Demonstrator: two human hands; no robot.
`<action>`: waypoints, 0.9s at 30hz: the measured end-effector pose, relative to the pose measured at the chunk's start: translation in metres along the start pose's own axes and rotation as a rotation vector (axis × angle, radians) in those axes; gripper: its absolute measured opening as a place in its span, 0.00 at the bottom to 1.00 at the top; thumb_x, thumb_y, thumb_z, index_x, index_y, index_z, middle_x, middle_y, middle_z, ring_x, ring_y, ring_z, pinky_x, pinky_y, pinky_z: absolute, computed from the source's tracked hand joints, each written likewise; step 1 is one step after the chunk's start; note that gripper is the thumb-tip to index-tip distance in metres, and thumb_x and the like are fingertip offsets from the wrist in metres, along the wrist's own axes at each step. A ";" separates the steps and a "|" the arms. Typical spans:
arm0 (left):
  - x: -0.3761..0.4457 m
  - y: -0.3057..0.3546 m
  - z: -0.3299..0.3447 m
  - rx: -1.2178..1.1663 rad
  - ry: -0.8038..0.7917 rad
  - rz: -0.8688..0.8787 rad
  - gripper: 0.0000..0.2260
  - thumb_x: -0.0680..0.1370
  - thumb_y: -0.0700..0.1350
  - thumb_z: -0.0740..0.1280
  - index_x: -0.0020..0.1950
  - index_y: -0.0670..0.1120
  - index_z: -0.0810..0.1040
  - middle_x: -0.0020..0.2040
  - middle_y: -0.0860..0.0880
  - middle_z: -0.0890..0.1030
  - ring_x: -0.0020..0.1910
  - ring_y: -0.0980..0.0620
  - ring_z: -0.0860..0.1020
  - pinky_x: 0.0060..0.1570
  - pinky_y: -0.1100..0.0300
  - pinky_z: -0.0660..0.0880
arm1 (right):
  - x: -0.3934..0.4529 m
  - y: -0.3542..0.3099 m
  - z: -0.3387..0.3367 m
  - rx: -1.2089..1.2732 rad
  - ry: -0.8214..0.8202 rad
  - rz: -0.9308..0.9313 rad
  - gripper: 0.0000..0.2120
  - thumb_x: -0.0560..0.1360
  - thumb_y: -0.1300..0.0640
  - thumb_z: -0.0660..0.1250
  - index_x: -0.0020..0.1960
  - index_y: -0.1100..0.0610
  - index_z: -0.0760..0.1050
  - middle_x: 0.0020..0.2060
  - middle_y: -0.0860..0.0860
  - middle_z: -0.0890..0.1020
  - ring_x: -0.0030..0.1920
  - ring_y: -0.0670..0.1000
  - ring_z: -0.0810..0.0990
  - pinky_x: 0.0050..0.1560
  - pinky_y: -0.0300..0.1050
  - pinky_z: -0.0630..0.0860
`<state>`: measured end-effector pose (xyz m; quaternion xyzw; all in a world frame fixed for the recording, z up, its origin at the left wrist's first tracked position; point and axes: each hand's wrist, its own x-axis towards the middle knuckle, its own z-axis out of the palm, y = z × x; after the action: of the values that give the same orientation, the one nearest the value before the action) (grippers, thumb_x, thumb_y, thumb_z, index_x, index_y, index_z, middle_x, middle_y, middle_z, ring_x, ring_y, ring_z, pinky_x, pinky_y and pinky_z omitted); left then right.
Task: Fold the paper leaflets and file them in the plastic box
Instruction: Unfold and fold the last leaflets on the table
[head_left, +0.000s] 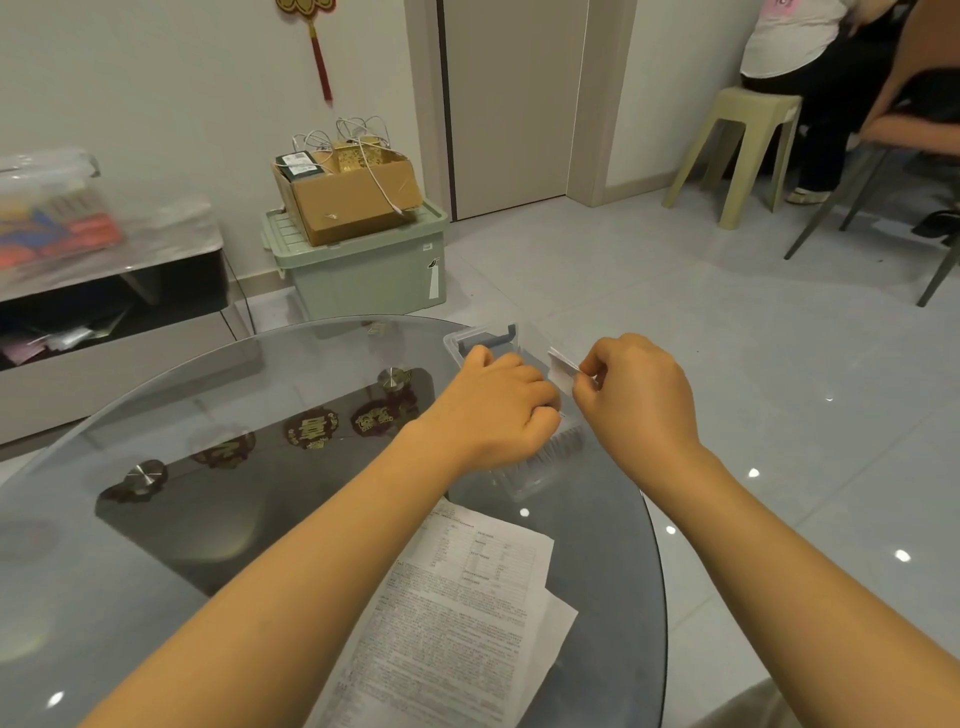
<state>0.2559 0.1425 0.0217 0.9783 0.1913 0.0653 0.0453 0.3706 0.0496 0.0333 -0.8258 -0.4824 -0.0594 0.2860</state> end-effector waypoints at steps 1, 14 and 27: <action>0.000 0.000 0.000 -0.002 0.010 -0.001 0.34 0.68 0.56 0.35 0.54 0.51 0.78 0.52 0.53 0.77 0.51 0.54 0.69 0.57 0.53 0.59 | 0.000 0.000 0.001 -0.014 -0.010 -0.004 0.07 0.75 0.62 0.62 0.46 0.62 0.78 0.43 0.57 0.77 0.43 0.56 0.75 0.40 0.47 0.70; -0.002 0.003 0.000 -0.158 0.064 -0.050 0.24 0.71 0.50 0.48 0.59 0.48 0.74 0.47 0.52 0.76 0.48 0.54 0.70 0.62 0.54 0.57 | 0.007 -0.010 -0.005 -0.225 -0.150 -0.064 0.08 0.76 0.63 0.62 0.50 0.60 0.79 0.46 0.55 0.74 0.42 0.55 0.72 0.39 0.44 0.67; -0.003 0.004 -0.002 -0.194 0.054 -0.030 0.24 0.71 0.49 0.49 0.63 0.51 0.73 0.46 0.55 0.78 0.47 0.57 0.71 0.66 0.56 0.54 | 0.009 -0.002 -0.013 -0.143 -0.360 -0.069 0.12 0.77 0.61 0.59 0.53 0.61 0.79 0.47 0.55 0.70 0.44 0.56 0.72 0.43 0.43 0.69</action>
<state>0.2546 0.1376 0.0235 0.9642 0.2000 0.1092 0.1359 0.3759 0.0502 0.0484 -0.8244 -0.5482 0.0454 0.1333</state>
